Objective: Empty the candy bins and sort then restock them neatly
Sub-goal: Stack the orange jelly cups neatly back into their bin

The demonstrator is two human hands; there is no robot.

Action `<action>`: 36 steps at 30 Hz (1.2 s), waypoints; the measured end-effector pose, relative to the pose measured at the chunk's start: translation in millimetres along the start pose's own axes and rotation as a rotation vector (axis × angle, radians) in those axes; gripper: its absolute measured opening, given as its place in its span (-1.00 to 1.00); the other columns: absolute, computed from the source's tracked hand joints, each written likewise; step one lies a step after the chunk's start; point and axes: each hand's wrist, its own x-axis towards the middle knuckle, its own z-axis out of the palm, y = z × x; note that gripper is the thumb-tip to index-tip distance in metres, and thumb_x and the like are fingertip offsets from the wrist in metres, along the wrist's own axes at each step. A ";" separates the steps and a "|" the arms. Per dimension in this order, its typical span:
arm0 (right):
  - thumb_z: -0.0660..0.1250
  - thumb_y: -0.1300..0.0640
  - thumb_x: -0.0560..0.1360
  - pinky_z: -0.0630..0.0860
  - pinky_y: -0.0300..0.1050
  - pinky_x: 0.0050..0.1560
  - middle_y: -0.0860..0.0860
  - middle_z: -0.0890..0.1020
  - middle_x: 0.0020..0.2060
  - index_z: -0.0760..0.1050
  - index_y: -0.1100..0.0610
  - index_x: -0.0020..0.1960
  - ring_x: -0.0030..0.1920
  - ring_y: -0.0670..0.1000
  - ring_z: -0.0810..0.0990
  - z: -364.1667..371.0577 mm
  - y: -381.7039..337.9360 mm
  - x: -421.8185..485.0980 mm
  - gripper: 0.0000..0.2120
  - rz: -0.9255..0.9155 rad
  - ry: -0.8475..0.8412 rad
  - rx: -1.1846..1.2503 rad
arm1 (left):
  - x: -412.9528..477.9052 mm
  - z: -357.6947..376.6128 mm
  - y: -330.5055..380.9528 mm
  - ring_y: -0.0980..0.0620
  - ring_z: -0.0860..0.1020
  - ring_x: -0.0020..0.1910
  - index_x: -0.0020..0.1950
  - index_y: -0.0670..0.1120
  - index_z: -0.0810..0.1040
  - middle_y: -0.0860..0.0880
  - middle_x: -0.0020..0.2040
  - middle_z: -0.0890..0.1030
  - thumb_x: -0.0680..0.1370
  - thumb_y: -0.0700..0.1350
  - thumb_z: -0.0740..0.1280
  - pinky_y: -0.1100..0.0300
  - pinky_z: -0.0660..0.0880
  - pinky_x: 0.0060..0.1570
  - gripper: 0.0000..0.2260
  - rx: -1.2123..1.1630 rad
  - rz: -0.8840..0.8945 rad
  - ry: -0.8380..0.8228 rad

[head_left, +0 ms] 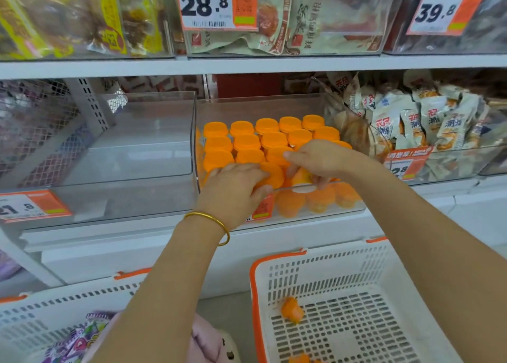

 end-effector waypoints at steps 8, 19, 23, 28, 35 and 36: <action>0.14 0.09 0.63 0.38 -0.01 0.08 0.24 0.57 -0.04 0.57 0.35 0.04 0.05 0.15 0.48 29.5 25.3 -25.6 -0.65 -0.340 0.208 0.086 | -2.1 -0.5 6.5 0.02 0.25 0.37 0.36 0.15 0.38 0.14 0.39 0.36 0.62 0.08 0.14 0.05 0.20 0.26 -0.69 -0.057 -0.035 0.044; 0.13 0.16 0.63 0.26 -0.16 0.30 -0.05 0.45 0.33 0.33 0.02 0.43 0.33 0.03 0.35 36.7 42.2 -38.5 -0.62 -0.306 0.283 0.004 | -3.2 -0.8 10.2 0.06 0.18 0.39 0.40 0.19 0.35 0.20 0.41 0.34 0.62 0.09 0.13 0.06 0.09 0.30 -0.67 -0.070 -0.043 -0.021; 0.13 0.21 0.63 0.31 -0.36 0.21 -0.01 0.49 0.31 0.29 0.05 0.44 0.35 -0.08 0.39 32.2 45.6 -35.5 -0.61 -0.341 0.225 0.293 | -3.9 -1.6 14.8 0.04 0.21 0.38 0.39 0.16 0.37 0.17 0.40 0.37 0.61 0.08 0.15 0.03 0.12 0.31 -0.66 -0.043 -0.059 0.008; 0.18 0.29 0.59 0.43 -0.41 -0.18 -0.02 0.62 0.10 0.42 0.10 0.29 0.04 -0.17 0.57 40.7 60.6 -60.9 -0.70 -0.399 0.457 0.779 | -4.8 0.3 34.3 -0.10 0.47 0.12 0.25 0.00 0.52 -0.01 0.17 0.57 0.55 -0.07 0.24 0.08 0.29 0.04 -0.72 -0.139 0.000 0.405; 0.20 0.27 0.58 0.44 -0.18 -0.40 0.11 0.68 -0.14 0.54 0.21 0.11 -0.33 0.03 0.60 120.9 137.4 -82.8 -0.82 0.162 0.302 1.033 | -18.6 74.0 90.8 -0.02 0.52 0.09 0.32 0.03 0.43 0.02 0.20 0.52 0.60 -0.05 0.17 0.10 0.47 -0.05 -0.72 -0.136 0.187 -0.134; 0.21 0.26 0.58 0.44 -0.18 -0.41 0.11 0.67 -0.16 0.53 0.24 0.14 -0.34 0.02 0.59 142.2 153.6 -80.1 -0.81 0.280 0.228 0.993 | -19.7 94.9 94.3 -0.04 0.49 0.17 0.36 0.05 0.39 0.00 0.26 0.48 0.61 -0.03 0.17 0.07 0.47 0.03 -0.69 -0.074 0.187 -0.290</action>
